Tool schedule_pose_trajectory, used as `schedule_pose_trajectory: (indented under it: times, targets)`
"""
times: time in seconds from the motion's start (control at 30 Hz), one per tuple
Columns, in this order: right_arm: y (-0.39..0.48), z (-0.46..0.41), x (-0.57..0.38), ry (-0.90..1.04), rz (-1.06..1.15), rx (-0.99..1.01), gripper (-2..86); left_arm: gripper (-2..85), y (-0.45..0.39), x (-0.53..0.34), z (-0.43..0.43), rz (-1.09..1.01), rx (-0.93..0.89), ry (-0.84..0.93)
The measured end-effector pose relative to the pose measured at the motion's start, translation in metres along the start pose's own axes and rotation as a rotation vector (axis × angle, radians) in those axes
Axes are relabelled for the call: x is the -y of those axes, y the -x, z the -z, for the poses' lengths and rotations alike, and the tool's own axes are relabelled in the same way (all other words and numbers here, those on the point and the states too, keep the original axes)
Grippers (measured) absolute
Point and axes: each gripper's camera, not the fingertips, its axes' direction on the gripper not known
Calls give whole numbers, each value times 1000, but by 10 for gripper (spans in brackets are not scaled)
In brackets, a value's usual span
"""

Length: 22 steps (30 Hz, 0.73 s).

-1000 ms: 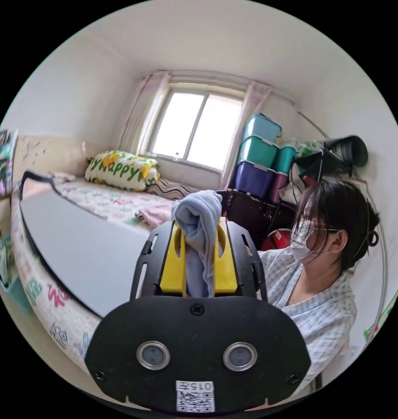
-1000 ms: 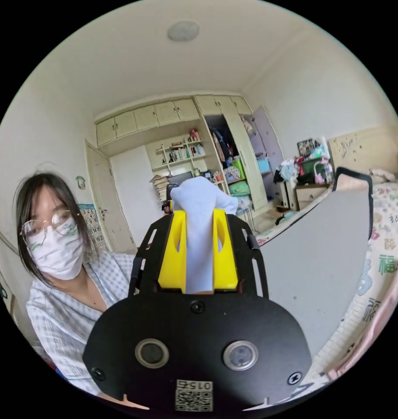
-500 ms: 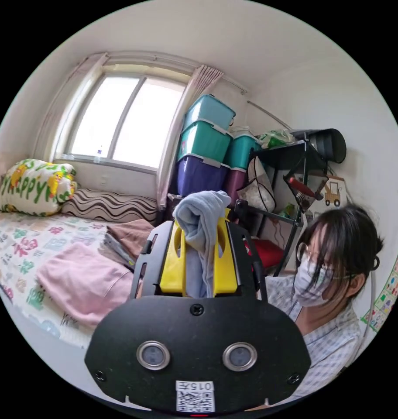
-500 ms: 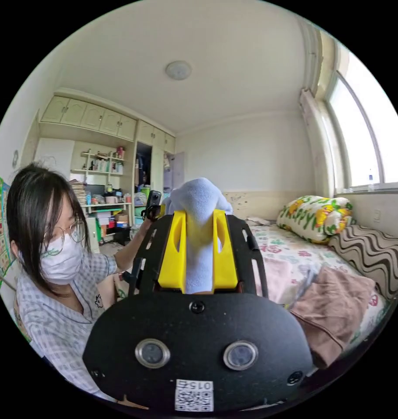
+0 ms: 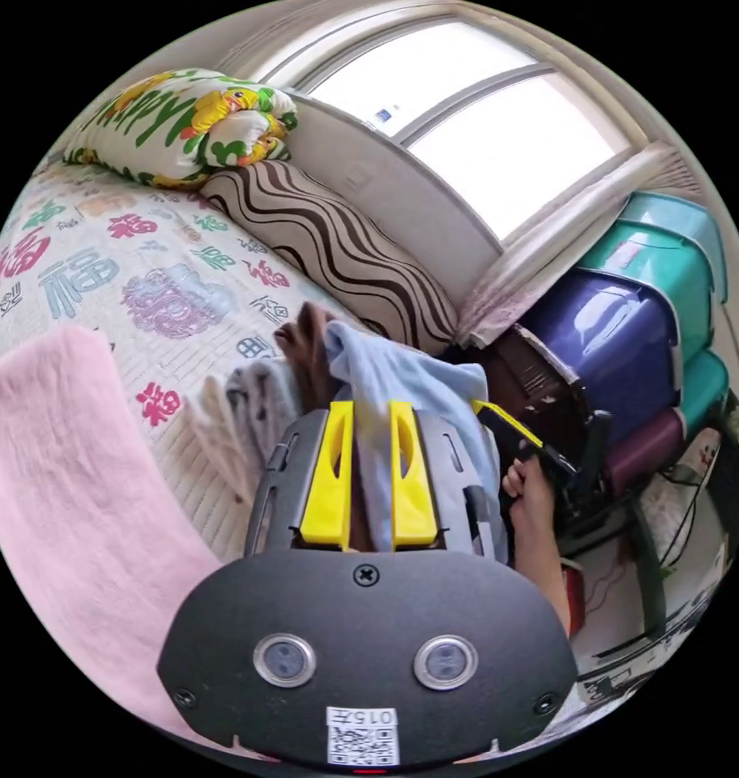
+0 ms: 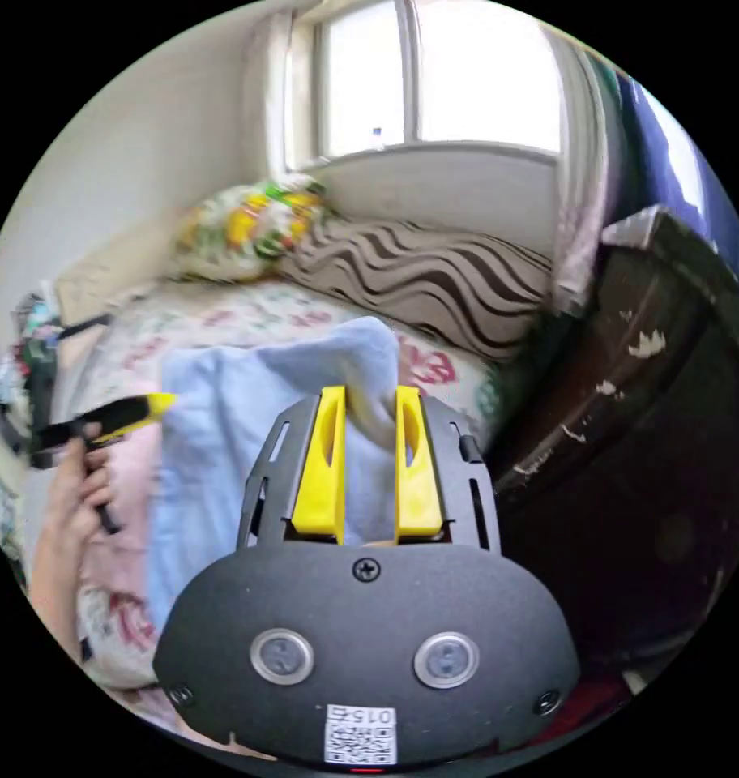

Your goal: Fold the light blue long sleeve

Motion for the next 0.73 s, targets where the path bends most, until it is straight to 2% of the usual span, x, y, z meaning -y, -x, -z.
schedule_pose_trajectory:
  times: [0.03,0.1,0.13,0.2,0.3,0.4,0.47,0.63,0.73]
  targets:
    - [7,-2,-6,-69,28,-73,93,77,7,0,2,-14,-38,26]
    - [10,-2,-5,-86,55,-110,86,65,8,-2,15,-67,50,66]
    - [7,4,-3,-111,43,-95,81,61,4,-6,28,-120,164,76]
    - [-2,24,-3,-184,8,-26,61,66,-3,-14,49,-202,277,116]
    - [2,71,-10,-304,60,138,52,89,-11,-38,90,-282,282,193]
    - [46,107,-30,-313,327,422,57,112,-16,-79,121,-316,281,291]
    - [103,118,-54,-219,566,628,77,134,-19,-116,135,-328,322,398]
    - [226,112,-115,-6,941,815,116,149,-16,-178,165,-311,457,448]
    - [279,122,-138,-26,1055,845,120,147,-4,-193,180,-264,499,433]
